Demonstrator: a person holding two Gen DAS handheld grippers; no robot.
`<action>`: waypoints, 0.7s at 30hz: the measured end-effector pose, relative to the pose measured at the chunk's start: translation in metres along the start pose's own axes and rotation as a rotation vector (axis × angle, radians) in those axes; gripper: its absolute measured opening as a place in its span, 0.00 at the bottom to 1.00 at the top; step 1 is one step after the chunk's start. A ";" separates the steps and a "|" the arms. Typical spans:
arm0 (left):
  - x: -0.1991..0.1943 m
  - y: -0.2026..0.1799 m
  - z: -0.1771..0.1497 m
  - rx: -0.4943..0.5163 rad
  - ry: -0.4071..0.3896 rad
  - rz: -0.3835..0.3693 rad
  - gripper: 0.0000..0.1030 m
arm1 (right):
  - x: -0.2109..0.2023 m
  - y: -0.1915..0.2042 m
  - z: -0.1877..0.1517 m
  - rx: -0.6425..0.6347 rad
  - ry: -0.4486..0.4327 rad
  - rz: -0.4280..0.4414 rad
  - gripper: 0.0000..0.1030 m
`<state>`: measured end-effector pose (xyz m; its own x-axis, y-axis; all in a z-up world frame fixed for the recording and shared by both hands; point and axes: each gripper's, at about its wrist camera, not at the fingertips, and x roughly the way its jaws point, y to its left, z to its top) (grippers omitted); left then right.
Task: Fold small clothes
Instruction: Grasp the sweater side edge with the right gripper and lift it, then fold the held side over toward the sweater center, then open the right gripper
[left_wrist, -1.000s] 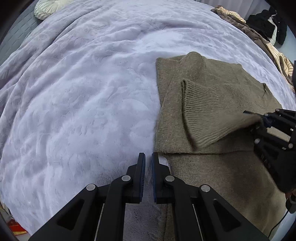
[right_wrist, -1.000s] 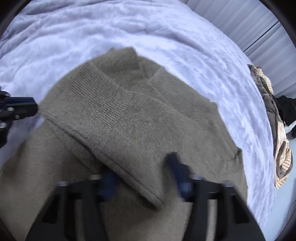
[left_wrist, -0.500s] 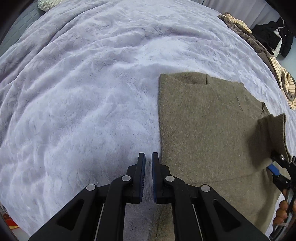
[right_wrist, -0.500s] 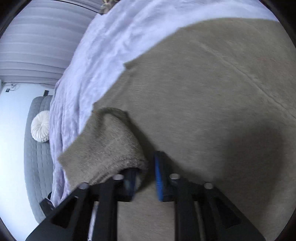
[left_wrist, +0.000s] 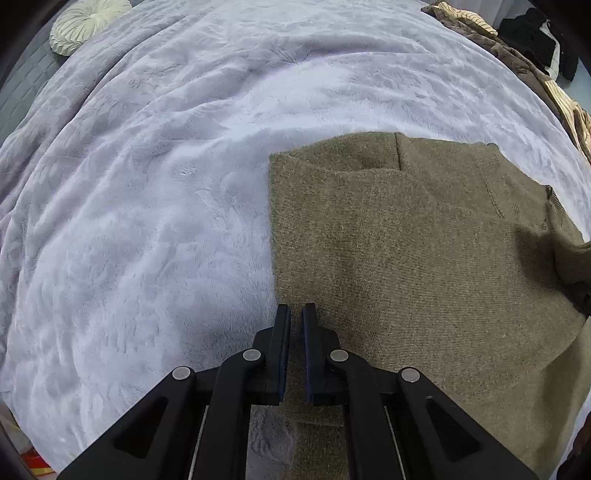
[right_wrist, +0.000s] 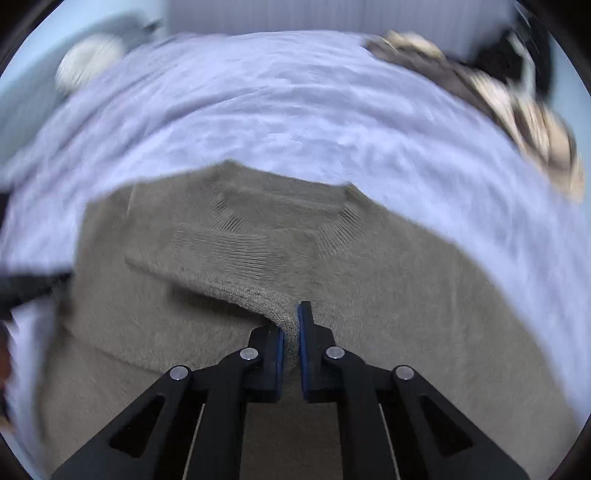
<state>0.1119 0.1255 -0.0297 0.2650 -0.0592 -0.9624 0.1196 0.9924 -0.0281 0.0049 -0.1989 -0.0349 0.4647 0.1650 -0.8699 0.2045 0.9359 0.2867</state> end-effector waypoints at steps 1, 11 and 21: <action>-0.001 0.001 0.001 0.002 0.002 -0.003 0.07 | -0.002 -0.026 -0.005 0.175 -0.002 0.077 0.07; -0.014 0.028 0.020 -0.061 0.001 -0.059 0.07 | -0.012 -0.099 -0.069 0.705 0.063 0.391 0.53; -0.024 0.044 -0.012 -0.097 0.029 -0.050 0.07 | 0.073 0.084 -0.079 0.468 0.372 0.650 0.54</action>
<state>0.0998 0.1722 -0.0108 0.2327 -0.1075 -0.9666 0.0384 0.9941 -0.1013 -0.0125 -0.0835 -0.1057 0.3180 0.7873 -0.5283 0.3671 0.4115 0.8342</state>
